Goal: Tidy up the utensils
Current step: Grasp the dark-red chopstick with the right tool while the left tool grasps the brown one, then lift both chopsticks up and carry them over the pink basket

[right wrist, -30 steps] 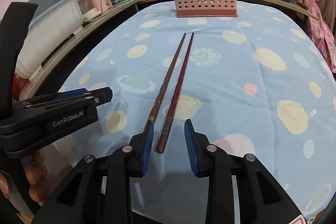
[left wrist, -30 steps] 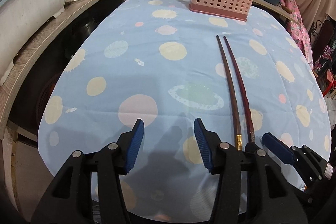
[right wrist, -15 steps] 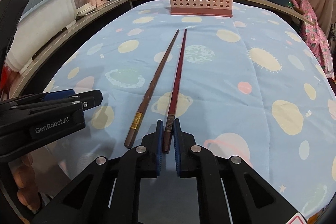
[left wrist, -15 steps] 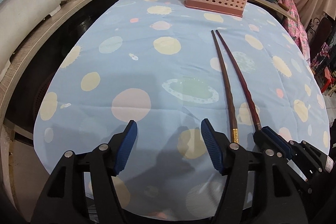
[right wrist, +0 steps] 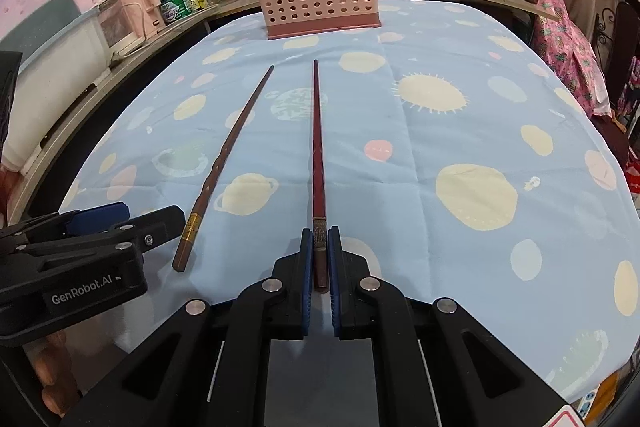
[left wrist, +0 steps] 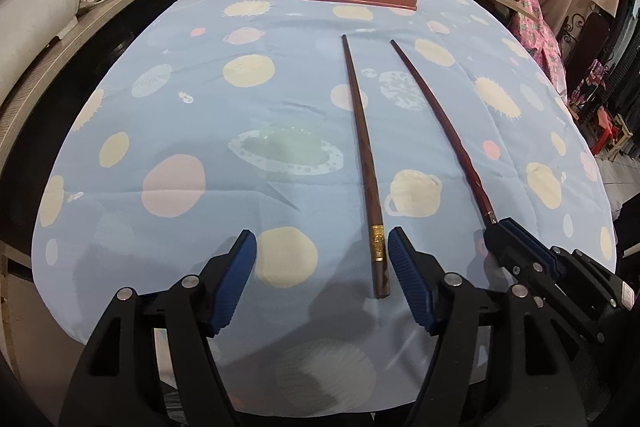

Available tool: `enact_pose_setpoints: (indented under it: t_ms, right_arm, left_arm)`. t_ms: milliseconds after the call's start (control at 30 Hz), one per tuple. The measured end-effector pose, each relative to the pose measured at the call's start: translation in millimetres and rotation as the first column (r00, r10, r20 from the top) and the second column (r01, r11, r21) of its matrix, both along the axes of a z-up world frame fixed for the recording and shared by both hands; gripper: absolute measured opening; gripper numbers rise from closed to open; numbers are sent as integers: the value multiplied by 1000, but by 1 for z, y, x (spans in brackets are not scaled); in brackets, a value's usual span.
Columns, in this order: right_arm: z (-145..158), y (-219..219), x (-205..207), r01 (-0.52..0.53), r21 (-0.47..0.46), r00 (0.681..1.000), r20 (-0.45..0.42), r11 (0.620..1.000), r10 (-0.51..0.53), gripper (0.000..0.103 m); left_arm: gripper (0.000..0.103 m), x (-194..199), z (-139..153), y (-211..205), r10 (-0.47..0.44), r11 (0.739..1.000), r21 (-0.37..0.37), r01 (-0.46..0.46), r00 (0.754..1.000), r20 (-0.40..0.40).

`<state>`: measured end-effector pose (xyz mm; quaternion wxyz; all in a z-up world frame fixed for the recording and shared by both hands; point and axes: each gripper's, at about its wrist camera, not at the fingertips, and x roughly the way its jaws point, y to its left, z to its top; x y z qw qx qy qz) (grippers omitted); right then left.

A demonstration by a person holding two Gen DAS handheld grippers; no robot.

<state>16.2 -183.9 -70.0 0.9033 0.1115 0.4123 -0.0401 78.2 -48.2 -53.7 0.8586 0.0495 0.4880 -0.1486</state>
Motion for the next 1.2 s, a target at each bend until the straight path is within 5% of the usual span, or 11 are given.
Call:
enact_pose_setpoints:
  t_ms: [233,600,967,1200]
  right_arm:
    - [0,0,0,0,8,1000,2,1000,0,7]
    - [0,0,-1,0,13,1000,3,1000,0,7]
    - [2,0,-5,-2,37,1000,9,999,1,7]
    - [19,-5,-12,0,65,999,49,998,-3,7]
  left_arm:
    - [60,0,-3,-6,-3,1000,22,2,1000,21]
    - [9,-3,-1,-6,-23,1000,7,23,1000,9]
    - [7,-6,3,-1,-19,1000,-15,19,1000,-22]
    - [7,-11,29,11,-8,998,-56,9,1000,12]
